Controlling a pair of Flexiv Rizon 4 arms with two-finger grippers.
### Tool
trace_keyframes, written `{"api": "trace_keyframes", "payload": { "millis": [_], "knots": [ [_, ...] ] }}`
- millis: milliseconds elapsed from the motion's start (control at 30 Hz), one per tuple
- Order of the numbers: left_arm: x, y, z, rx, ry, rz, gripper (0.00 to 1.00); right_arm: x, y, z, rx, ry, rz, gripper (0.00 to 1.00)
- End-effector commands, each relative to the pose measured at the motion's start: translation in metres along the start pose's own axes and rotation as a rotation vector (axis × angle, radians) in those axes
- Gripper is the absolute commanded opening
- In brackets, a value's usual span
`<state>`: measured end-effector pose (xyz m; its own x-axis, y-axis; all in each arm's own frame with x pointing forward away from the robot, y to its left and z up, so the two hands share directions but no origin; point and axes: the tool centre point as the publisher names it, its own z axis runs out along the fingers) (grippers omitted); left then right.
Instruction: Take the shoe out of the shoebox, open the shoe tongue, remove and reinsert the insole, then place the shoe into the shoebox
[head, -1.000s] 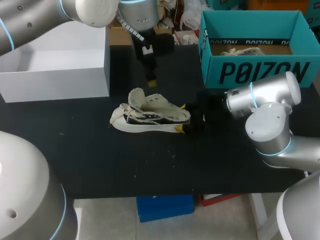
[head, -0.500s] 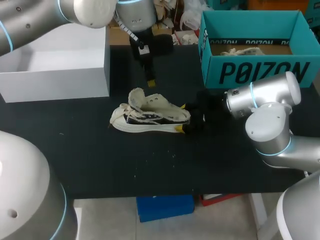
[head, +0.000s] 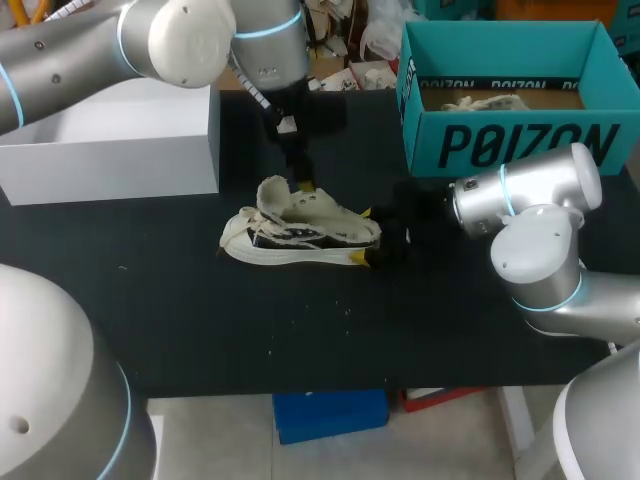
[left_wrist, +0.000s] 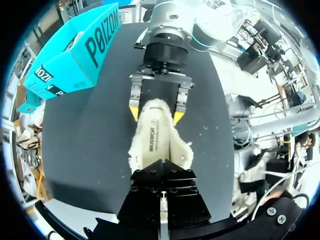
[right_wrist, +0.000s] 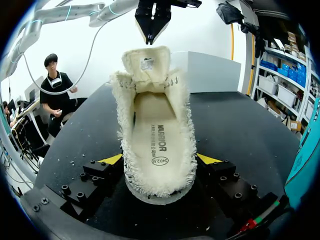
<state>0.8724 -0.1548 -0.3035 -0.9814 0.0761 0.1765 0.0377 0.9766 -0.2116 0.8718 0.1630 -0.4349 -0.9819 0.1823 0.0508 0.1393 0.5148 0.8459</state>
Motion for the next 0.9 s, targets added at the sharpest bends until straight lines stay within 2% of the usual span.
{"api": "trace_keyframes", "payload": {
  "millis": [33,333,767,900],
  "knots": [
    [-0.004,0.002,0.009,-0.002,0.011,0.004,0.0,0.0,-0.001,0.002,0.003,-0.001,0.001,0.0],
    [-0.008,0.005,0.024,-0.011,0.052,0.007,0.0,0.0,-0.001,0.002,0.003,-0.001,0.001,0.0],
    [-0.008,0.005,0.024,-0.011,0.052,0.007,0.0,0.0,-0.001,0.002,0.003,-0.001,0.001,0.0],
    [-0.011,0.008,0.017,-0.005,0.053,0.012,0.0,0.0,-0.001,0.002,0.003,-0.001,0.001,0.0]
  ]
}}
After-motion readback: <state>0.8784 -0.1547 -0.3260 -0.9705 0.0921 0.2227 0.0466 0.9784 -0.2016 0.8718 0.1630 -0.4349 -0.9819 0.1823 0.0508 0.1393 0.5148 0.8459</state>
